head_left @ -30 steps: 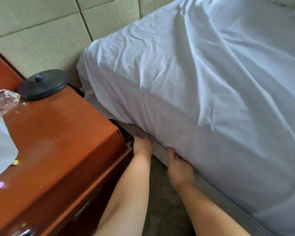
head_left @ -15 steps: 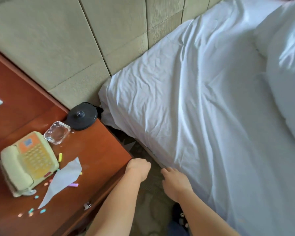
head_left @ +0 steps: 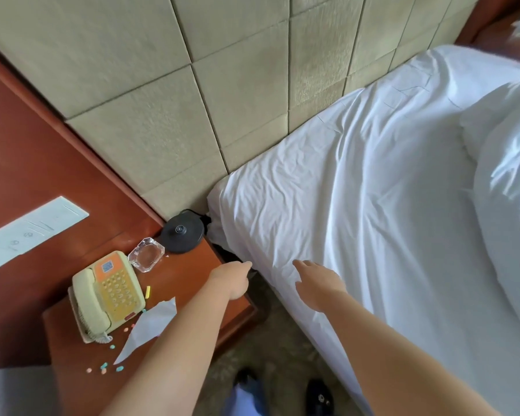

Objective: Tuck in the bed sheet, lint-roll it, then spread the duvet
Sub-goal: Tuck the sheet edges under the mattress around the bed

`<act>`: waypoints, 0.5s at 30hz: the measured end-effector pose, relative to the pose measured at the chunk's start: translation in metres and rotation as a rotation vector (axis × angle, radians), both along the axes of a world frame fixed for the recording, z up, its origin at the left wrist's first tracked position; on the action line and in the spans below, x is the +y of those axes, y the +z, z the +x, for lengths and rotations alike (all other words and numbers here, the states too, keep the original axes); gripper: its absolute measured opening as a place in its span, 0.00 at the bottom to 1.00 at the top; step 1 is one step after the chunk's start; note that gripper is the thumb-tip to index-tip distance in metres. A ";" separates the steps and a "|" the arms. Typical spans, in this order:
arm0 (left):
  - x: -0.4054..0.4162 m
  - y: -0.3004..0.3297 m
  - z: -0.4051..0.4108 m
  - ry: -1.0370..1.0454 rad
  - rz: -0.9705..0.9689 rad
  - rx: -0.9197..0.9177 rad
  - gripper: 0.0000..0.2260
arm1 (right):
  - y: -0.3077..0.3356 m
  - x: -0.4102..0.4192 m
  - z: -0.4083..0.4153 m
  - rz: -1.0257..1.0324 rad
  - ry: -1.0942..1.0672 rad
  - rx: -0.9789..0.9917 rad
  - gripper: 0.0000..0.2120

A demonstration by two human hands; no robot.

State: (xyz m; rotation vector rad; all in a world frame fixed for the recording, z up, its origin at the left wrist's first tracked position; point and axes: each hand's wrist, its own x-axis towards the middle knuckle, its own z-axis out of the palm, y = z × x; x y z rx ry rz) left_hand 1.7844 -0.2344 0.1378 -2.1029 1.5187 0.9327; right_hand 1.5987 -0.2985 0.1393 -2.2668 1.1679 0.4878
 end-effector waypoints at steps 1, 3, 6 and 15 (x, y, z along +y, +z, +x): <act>-0.005 -0.002 0.007 -0.005 -0.009 0.004 0.24 | -0.002 -0.001 0.007 0.006 0.009 0.014 0.25; -0.013 -0.006 0.020 -0.011 -0.013 0.014 0.23 | -0.005 -0.005 0.023 0.000 0.015 0.028 0.23; -0.023 -0.011 0.046 -0.031 0.008 0.033 0.21 | -0.003 -0.009 0.051 0.023 -0.046 0.036 0.22; -0.089 -0.022 0.138 -0.070 -0.069 0.050 0.15 | -0.008 -0.063 0.150 0.021 -0.151 -0.021 0.23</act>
